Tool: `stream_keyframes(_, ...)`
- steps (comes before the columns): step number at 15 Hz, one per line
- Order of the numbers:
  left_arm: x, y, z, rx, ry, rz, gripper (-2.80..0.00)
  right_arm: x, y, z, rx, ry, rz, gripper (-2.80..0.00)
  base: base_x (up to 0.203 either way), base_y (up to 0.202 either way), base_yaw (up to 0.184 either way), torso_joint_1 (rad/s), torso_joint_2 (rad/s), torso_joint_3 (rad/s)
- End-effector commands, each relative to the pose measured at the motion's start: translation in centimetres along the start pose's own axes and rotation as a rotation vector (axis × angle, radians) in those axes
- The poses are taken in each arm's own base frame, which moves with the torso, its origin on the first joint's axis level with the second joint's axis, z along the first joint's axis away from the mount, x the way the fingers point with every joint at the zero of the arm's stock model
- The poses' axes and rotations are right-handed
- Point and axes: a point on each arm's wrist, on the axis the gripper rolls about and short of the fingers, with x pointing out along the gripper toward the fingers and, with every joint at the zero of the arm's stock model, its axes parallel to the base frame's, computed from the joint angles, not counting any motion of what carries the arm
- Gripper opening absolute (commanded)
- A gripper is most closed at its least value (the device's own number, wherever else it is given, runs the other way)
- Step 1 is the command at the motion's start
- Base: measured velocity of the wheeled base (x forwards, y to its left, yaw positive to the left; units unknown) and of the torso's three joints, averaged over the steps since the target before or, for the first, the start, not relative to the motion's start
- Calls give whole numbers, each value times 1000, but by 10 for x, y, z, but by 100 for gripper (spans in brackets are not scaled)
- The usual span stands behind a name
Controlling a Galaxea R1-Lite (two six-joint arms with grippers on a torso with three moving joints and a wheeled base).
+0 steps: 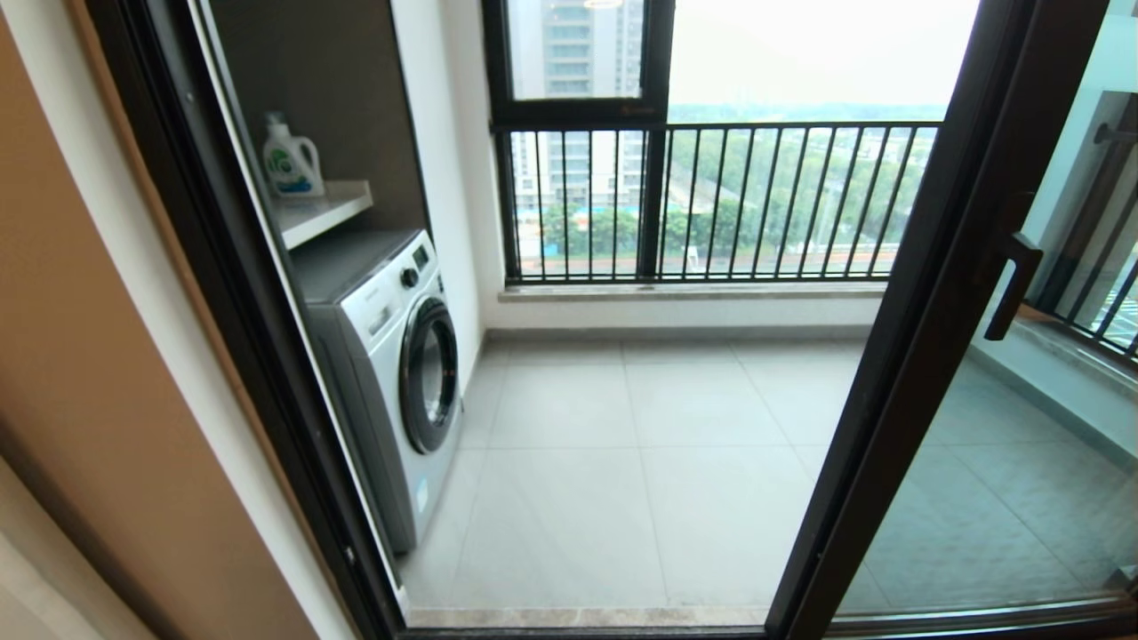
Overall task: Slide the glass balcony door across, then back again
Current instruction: Close the slid door
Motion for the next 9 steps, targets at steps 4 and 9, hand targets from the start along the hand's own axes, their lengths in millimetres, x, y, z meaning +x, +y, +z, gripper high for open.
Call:
stream_keyframes(4, 0, 0, 0, -1, 2, 0, -280, 1, 0, -4, -22, 13, 9, -280, 0, 0, 0, 0, 0, 0)
stream_keyframes(9, 0, 0, 0, -1, 2, 0, -280, 0, 1, 34, -60, -21, 113, -280, 0, 0, 0, 0, 0, 0)
